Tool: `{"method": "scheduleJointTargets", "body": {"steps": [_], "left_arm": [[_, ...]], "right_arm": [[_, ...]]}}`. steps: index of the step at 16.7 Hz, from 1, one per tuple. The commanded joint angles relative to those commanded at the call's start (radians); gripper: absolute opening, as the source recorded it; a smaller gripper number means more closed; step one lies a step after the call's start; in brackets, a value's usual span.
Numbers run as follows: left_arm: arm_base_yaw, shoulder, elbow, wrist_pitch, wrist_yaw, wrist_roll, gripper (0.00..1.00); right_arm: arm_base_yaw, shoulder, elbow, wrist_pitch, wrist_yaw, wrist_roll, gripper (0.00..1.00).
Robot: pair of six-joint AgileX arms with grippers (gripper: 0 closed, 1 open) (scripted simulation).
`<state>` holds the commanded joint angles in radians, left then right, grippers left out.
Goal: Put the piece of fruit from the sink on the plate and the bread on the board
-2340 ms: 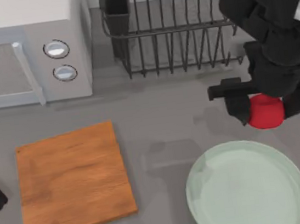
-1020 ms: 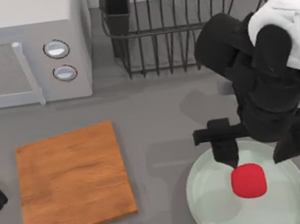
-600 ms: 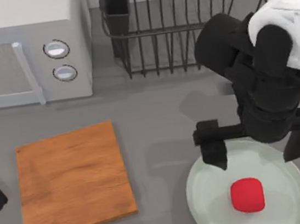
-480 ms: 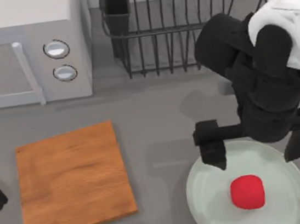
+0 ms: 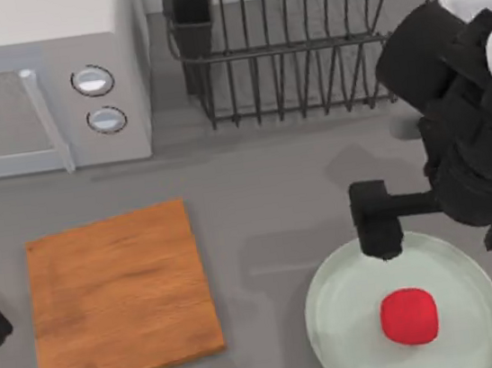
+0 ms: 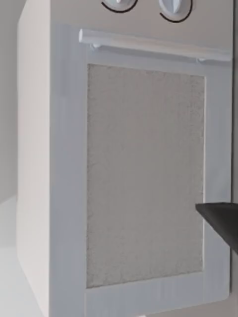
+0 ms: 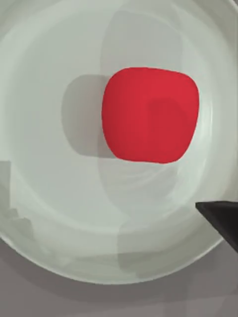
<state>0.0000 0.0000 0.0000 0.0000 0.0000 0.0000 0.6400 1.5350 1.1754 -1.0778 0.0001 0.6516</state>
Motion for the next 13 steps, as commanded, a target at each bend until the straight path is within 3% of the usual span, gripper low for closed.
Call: {"method": "scheduleJointTargets", "body": {"steps": [4, 13], "left_arm": [[0.000, 0.000, 0.000, 0.000, 0.000, 0.000, 1.00], [0.000, 0.000, 0.000, 0.000, 0.000, 0.000, 1.00]], "right_arm": [[-0.121, -0.297, -0.221, 0.202, 0.000, -0.123, 1.00], [-0.473, -1.229, -0.890, 0.806, 0.000, -0.482, 1.00]]}}
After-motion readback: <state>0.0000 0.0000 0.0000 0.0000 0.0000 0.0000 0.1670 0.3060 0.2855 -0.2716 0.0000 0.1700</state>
